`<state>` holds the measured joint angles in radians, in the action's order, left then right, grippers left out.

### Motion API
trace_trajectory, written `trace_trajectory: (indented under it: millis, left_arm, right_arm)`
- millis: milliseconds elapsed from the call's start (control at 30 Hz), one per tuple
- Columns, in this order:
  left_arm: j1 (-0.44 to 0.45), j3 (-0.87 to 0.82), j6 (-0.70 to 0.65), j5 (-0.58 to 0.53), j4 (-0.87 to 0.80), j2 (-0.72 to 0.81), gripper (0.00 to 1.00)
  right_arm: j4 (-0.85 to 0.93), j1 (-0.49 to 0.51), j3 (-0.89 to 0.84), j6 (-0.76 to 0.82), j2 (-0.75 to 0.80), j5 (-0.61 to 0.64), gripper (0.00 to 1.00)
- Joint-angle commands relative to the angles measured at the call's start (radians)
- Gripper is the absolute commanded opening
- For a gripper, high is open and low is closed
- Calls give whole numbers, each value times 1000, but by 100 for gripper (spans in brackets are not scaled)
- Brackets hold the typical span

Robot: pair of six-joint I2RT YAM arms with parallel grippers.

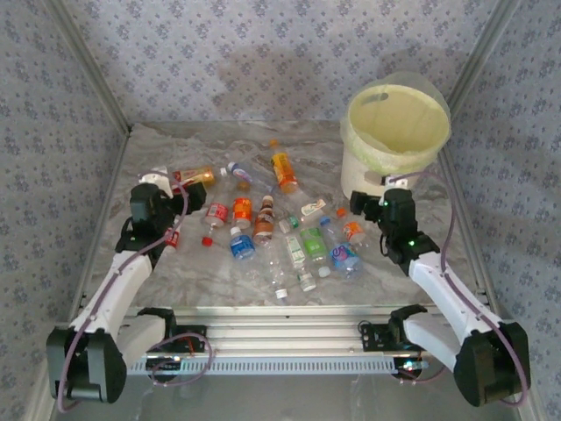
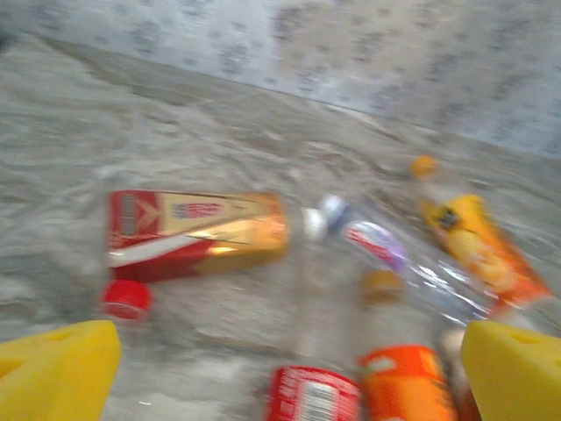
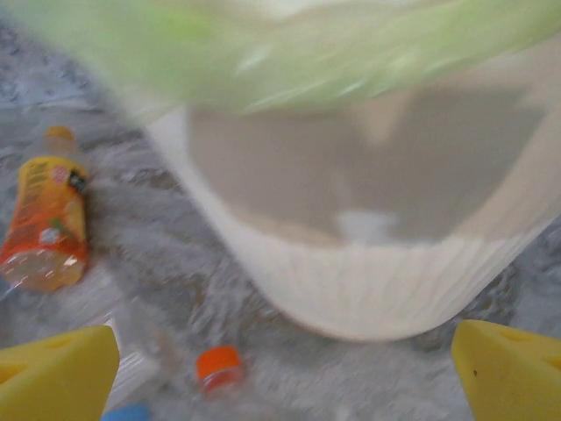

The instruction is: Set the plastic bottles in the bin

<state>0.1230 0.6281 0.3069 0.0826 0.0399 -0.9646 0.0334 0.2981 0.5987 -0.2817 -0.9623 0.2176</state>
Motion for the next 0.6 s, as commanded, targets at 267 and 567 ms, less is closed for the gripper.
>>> trace_trajectory:
  millis: [267, 567]
  left_arm:
    - [228, 253, -5, 436, -288, 4, 100]
    - [359, 458, -18, 531, -248, -180, 100]
  right_arm:
    - [512, 216, 74, -164, 95, -61, 82]
    - [665, 226, 75, -164, 83, -90, 78]
